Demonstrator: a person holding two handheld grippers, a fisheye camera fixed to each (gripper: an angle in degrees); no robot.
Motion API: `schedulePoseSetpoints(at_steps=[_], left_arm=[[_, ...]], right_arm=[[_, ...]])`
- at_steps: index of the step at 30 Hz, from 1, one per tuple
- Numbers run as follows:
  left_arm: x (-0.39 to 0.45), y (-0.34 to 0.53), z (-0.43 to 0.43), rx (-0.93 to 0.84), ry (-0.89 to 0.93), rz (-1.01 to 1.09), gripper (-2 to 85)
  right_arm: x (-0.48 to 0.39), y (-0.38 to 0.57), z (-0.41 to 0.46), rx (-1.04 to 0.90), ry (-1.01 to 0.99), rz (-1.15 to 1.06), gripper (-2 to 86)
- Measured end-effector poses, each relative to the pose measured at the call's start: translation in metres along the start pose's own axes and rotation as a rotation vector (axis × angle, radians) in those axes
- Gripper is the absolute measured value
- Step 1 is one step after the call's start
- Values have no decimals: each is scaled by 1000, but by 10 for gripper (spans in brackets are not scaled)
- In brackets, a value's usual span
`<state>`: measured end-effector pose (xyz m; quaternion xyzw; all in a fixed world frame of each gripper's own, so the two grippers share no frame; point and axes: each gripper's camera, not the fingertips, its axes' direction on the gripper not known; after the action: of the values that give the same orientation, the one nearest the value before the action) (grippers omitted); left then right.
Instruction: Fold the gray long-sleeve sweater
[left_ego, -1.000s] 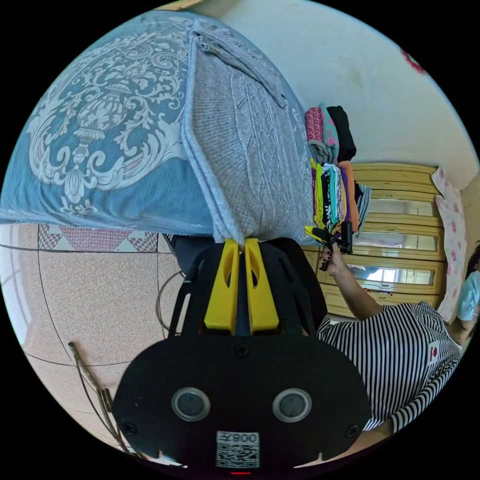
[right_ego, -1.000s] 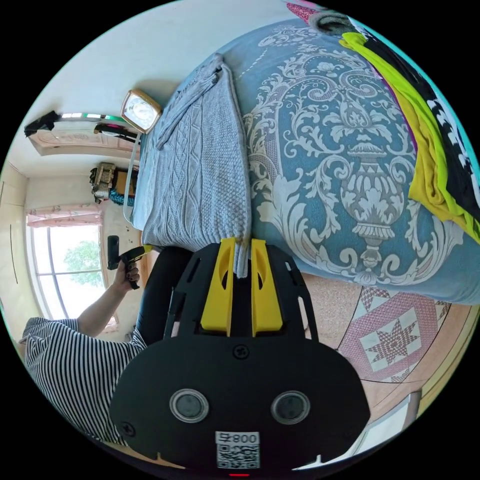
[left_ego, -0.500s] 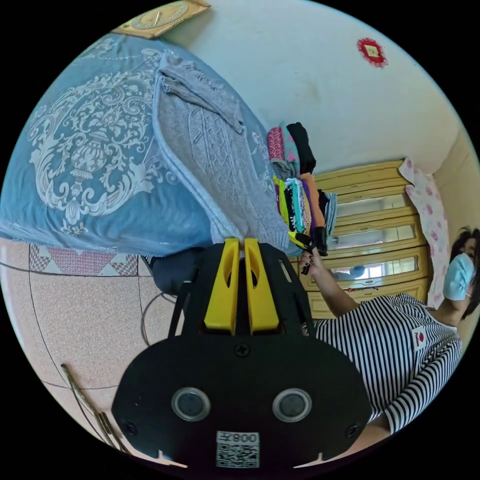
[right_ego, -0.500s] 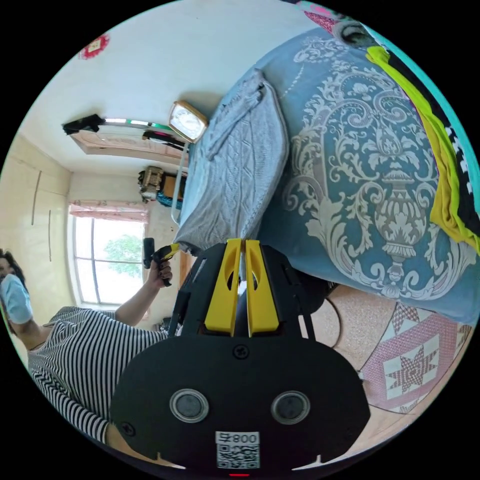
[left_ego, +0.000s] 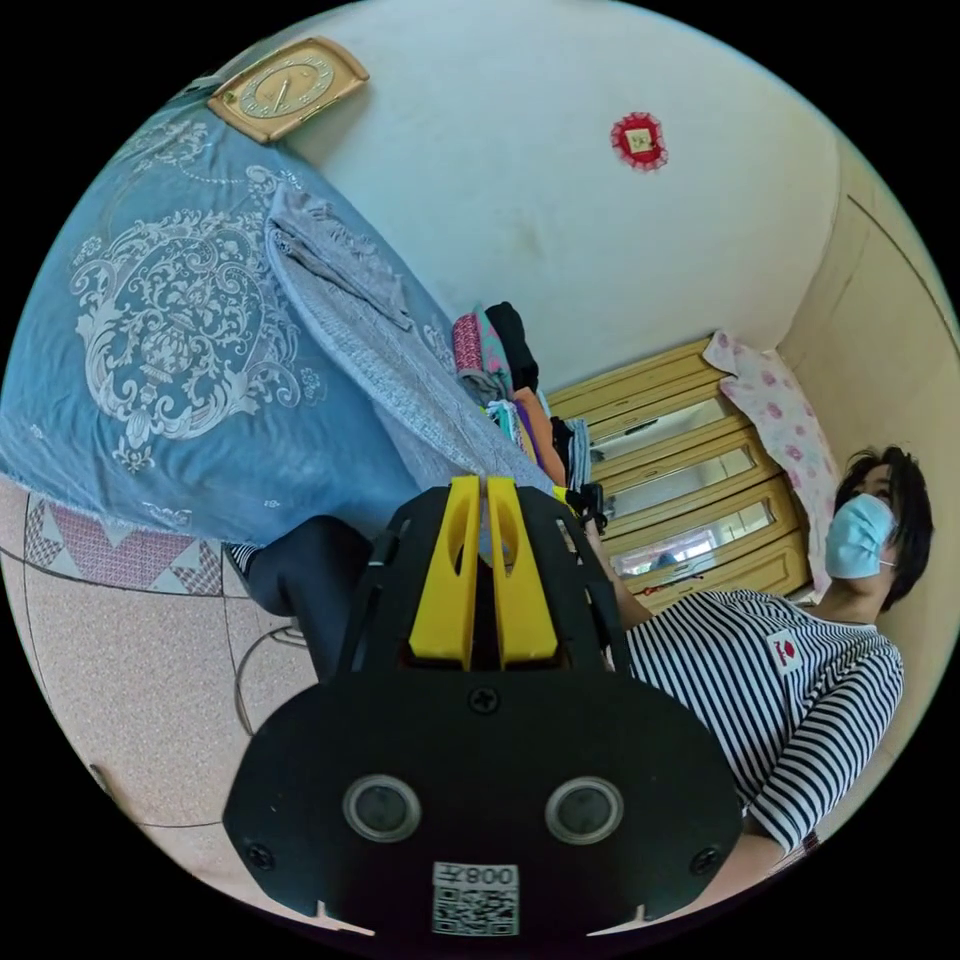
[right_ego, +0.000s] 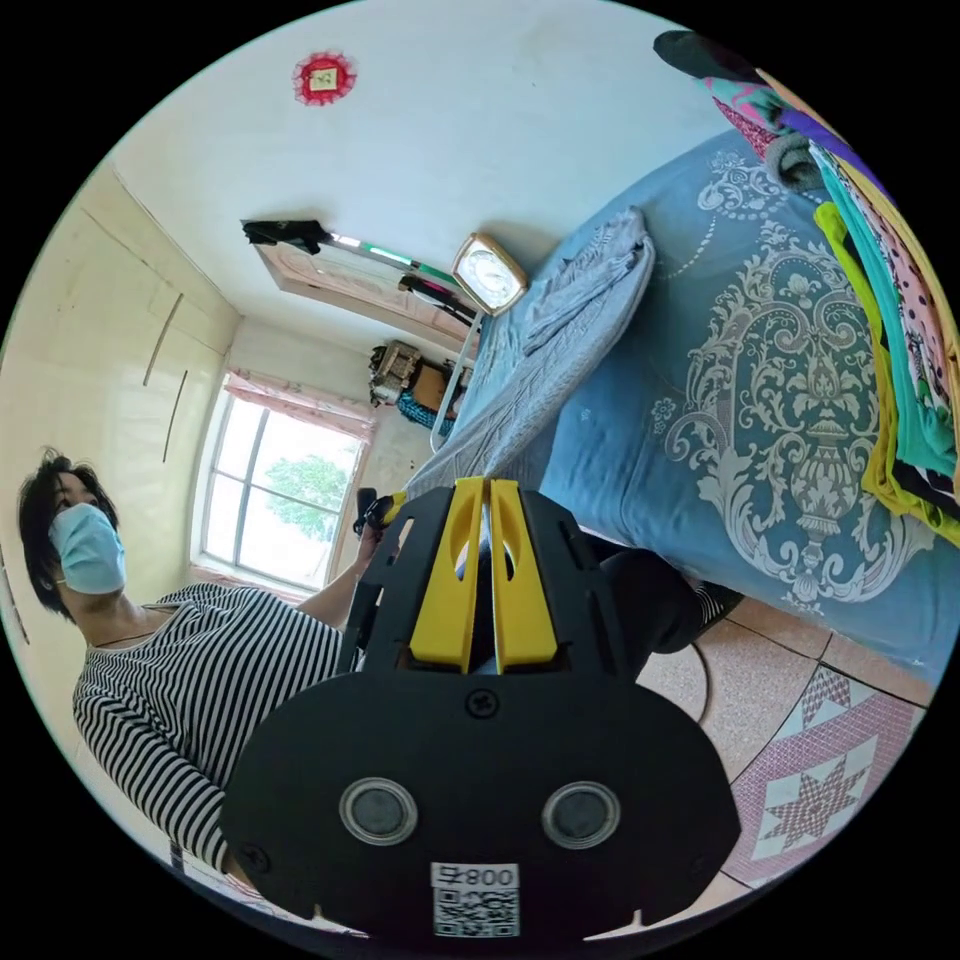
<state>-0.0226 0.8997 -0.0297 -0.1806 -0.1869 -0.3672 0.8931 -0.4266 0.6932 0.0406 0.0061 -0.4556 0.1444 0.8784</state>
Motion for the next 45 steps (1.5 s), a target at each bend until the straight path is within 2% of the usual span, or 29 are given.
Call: schedulePoseSetpoints(at_steps=[14,26,33,45], left_arm=[[-38,120,-12,39,128,61,10],[-75,183,2,7,186,22,11],[-95,192,12,-3,218,-6,12],[-125,159,30,-1,235,-86,11]], right_arm=[[-24,117,-30,26,-81,-55,6],[-20,202,-30,36,-97,-26,6],[-9,226,-20,50,-110,4,5],[18,213,21,52,-115,64,7]])
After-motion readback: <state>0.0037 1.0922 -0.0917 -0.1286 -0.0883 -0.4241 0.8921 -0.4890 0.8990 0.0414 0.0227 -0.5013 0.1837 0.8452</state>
